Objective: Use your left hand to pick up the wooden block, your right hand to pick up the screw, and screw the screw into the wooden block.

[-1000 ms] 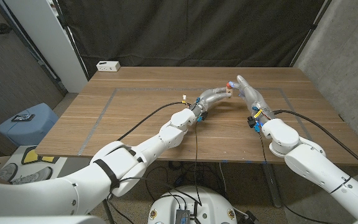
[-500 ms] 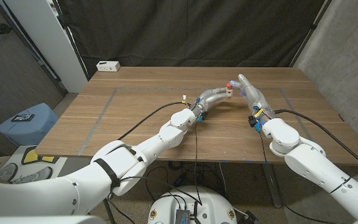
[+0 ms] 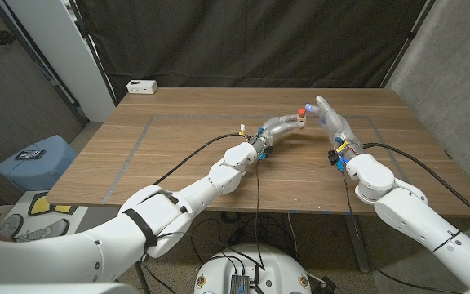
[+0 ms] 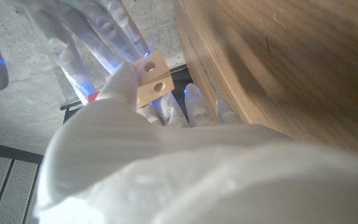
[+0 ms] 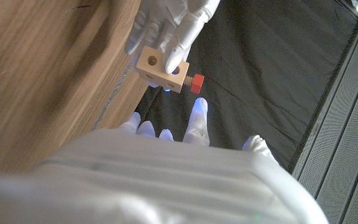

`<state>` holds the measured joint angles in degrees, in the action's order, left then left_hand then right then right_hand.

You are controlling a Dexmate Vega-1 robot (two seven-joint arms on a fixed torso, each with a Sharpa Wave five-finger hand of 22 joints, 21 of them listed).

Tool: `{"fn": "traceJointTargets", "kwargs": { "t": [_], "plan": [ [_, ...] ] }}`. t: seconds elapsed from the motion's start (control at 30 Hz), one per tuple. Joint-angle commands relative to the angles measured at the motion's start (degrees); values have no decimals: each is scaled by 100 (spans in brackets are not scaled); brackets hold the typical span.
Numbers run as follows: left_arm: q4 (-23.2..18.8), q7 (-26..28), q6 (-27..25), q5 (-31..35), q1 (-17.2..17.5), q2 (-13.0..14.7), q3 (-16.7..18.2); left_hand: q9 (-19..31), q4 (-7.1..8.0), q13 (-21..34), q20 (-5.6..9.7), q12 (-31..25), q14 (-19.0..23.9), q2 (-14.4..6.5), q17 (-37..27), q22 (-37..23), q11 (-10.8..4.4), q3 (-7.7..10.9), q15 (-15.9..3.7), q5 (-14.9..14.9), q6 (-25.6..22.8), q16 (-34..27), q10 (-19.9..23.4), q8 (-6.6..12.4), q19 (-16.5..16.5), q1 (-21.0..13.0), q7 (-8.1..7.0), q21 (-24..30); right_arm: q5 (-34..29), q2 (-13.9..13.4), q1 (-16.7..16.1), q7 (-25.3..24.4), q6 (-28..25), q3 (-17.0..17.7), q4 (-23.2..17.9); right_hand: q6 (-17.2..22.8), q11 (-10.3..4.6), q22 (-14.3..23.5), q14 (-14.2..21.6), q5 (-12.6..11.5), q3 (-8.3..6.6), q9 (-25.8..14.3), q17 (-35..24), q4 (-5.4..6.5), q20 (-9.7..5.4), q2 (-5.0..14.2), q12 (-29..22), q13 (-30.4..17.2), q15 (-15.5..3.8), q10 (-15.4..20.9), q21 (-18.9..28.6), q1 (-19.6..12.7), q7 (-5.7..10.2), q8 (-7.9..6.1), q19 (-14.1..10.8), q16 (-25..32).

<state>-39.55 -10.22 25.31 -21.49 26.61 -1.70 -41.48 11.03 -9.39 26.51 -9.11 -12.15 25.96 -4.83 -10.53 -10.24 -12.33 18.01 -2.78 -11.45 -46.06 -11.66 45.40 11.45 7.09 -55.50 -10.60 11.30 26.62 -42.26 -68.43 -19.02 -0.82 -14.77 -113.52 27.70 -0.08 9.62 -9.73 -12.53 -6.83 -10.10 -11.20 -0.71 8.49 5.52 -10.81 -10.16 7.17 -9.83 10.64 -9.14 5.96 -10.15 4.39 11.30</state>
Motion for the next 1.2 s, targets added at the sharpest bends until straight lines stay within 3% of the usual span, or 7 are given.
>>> {"fn": "traceJointTargets", "kwargs": {
  "t": [0.03, 0.57, 1.2],
  "plan": [
    [-151, 65, -45, 31, 49, 44, -25, 13, 14, 29, -10, -43, -3, -26, -22, -26, -17, 36, -354, -25, -34, -21, 44, 43, 17, -35, -5, 45, 37, 30, 68, 103, 104, -3, 165, -72, 44, 16, -858, -39, -39, -18, -1, -2, 36, 13, -2, -13, -2, -404, 29, -11, 12, 15, -42, 31],
    [-410, 174, -151, 73, 144, 118, -60, 13, 18, 35, -9, -48, 6, -20, -22, -26, -15, 27, -347, -22, -39, -25, 49, 45, 18, -51, -12, 46, 124, 58, 62, 191, 197, -35, 306, -68, 27, 16, -878, -39, -40, -19, -5, 0, 42, 11, 7, -14, -5, -436, 22, 3, 6, -13, -29, 24],
    [-607, 238, -234, 80, 234, 175, -87, 14, 34, 44, -16, -50, 2, -32, -25, -26, -17, 17, -332, -21, -15, -28, 52, 36, 15, -60, -38, 44, 129, 12, -52, 153, 218, -6, 193, 100, -5, 17, -876, -40, -46, -23, -12, 10, 33, 21, 0, -15, -20, -431, 21, 26, -27, -86, -26, 28]
  ]
}}
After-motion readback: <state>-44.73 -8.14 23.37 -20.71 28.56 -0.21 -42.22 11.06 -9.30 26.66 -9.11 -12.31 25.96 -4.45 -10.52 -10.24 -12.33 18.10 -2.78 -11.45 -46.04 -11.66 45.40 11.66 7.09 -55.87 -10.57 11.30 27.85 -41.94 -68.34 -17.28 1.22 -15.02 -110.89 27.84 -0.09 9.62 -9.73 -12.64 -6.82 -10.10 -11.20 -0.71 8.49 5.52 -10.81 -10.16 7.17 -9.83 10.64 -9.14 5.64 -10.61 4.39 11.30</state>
